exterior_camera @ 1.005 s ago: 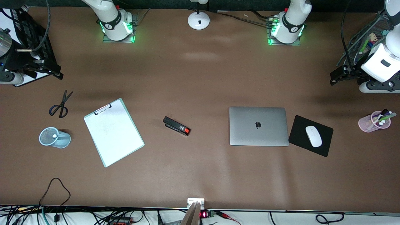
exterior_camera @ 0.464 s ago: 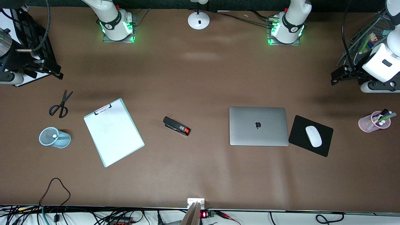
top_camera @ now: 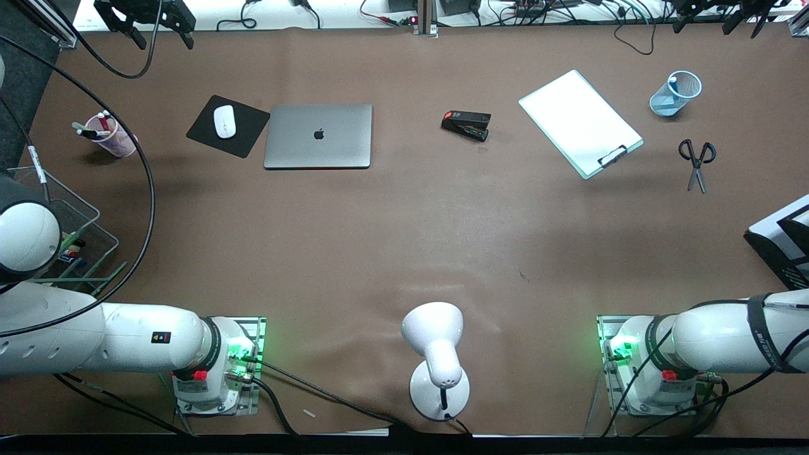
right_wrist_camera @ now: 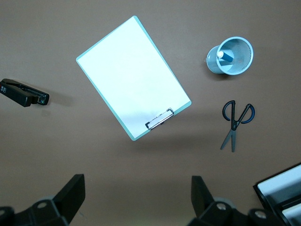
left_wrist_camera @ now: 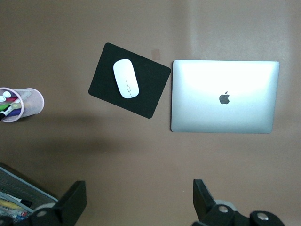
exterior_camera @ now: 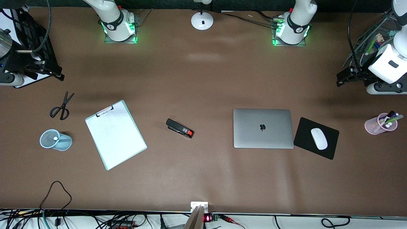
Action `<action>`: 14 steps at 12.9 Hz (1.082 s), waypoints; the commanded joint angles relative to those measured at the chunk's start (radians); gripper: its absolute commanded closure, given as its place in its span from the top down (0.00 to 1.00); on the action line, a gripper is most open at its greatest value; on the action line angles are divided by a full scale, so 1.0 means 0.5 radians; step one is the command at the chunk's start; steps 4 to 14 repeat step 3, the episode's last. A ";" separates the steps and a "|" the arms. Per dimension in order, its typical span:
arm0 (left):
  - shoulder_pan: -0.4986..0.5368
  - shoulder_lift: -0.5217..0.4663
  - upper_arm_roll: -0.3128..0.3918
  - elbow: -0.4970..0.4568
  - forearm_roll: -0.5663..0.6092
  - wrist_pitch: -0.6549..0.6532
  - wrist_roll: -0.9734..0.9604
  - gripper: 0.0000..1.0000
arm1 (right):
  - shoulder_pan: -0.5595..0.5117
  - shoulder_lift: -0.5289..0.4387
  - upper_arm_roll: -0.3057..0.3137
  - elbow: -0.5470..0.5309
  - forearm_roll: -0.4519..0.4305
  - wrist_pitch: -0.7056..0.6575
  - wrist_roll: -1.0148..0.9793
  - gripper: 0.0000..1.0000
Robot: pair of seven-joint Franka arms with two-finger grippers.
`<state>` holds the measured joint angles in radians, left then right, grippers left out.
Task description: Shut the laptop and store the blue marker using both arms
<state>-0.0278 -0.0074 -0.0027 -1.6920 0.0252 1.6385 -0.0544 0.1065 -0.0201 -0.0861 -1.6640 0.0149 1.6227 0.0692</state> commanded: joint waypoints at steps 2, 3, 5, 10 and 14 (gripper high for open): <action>0.000 -0.010 -0.010 0.025 0.042 -0.028 -0.014 1.00 | 0.002 -0.009 0.007 0.021 -0.030 -0.033 0.033 1.00; 0.000 -0.007 -0.010 0.025 0.042 -0.028 -0.017 1.00 | 0.002 -0.009 0.007 0.021 -0.030 -0.033 0.033 1.00; 0.000 -0.007 -0.010 0.025 0.042 -0.028 -0.017 1.00 | 0.002 -0.009 0.007 0.021 -0.030 -0.033 0.033 1.00; 0.000 -0.007 -0.010 0.025 0.042 -0.028 -0.017 1.00 | 0.002 -0.009 0.007 0.021 -0.030 -0.033 0.033 1.00; 0.000 -0.007 -0.010 0.025 0.042 -0.028 -0.017 1.00 | 0.002 -0.009 0.007 0.021 -0.030 -0.033 0.033 1.00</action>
